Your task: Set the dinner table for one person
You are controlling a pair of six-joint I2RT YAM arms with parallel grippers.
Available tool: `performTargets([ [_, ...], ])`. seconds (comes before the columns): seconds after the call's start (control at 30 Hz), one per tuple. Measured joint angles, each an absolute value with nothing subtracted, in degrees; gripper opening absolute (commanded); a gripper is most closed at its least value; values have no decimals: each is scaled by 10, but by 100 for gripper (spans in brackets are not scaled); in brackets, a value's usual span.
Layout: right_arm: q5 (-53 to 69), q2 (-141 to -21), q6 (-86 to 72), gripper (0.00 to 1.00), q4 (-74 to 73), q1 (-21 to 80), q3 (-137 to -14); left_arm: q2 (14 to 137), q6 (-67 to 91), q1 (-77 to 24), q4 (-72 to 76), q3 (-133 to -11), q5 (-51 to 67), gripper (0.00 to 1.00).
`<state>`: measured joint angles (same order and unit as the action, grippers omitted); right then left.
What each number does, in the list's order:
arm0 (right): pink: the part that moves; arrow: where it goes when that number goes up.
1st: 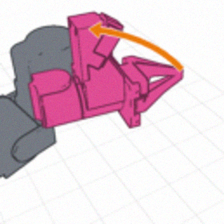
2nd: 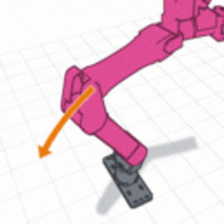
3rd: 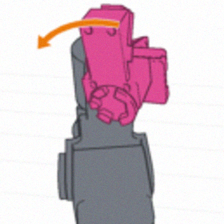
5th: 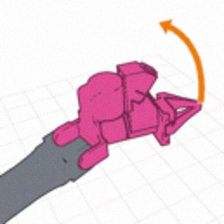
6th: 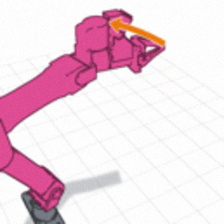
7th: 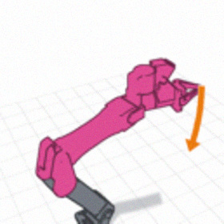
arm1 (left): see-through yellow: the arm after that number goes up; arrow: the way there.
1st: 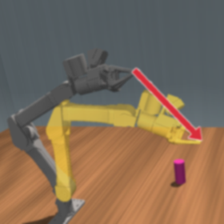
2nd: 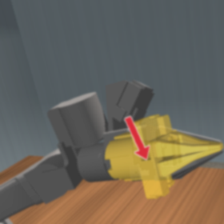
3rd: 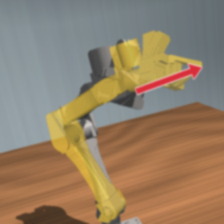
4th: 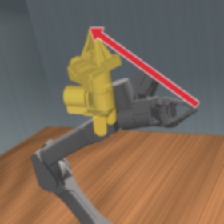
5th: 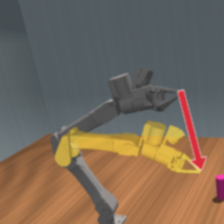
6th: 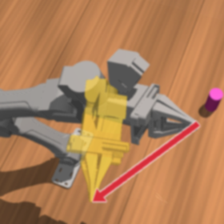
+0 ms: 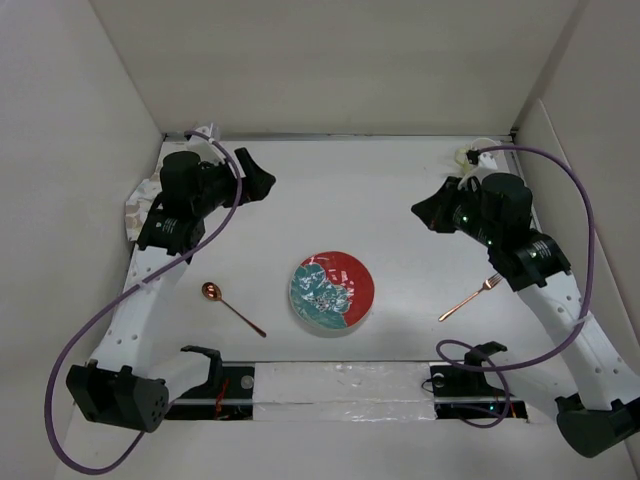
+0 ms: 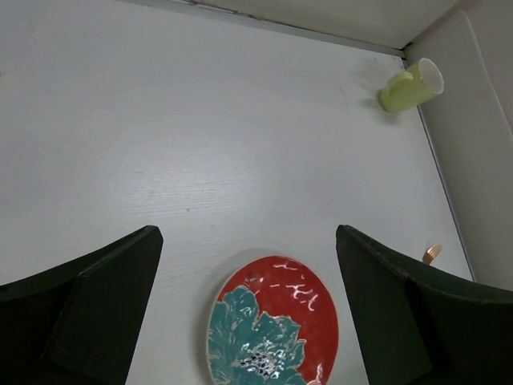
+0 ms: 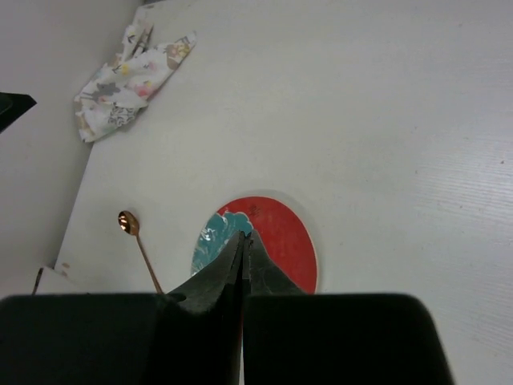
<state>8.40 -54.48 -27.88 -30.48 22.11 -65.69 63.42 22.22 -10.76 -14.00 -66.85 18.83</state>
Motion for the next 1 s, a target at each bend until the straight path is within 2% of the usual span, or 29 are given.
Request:
performTargets([
  [0.07,87,-549,-278,0,-305,221,-656,633,226,-108,-148,-667,161,76],
  [0.1,88,-550,-278,0,-304,221,-655,634,229,-108,-151,-668,146,60],
  [0.17,94,-545,-276,0,-300,221,-646,644,237,-108,-165,-672,104,40],
  [0.2,96,-542,-276,0,-299,221,-640,653,240,-108,-172,-678,83,11],
  [0.3,101,-533,-273,0,-301,221,-625,697,257,-106,-194,-703,-5,5],
  [0.37,102,-521,-272,0,-299,221,-614,731,265,-96,-200,-720,-52,7],
  [0.43,104,-501,-272,2,-295,221,-593,766,278,-63,-205,-733,-75,27],
  [0.47,108,-491,-272,22,-294,221,-583,782,286,-38,-204,-737,-81,48],
  [0.5,108,-482,-272,22,-294,221,-572,798,297,-10,-205,-739,-90,49],
  [0.57,118,-478,-274,39,-292,222,-560,826,311,50,-202,-739,-92,62],
  [0.6,124,-479,-275,52,-290,223,-556,841,318,73,-199,-739,-98,65],
  [0.7,147,-492,-274,61,-287,228,-542,893,330,126,-196,-748,-119,69],
  [0.9,176,-524,-272,64,-284,240,-531,1018,342,162,-189,-785,-133,71],
  [1.0,185,-540,-273,65,-280,248,-531,1079,342,168,-189,-817,-136,65],
])
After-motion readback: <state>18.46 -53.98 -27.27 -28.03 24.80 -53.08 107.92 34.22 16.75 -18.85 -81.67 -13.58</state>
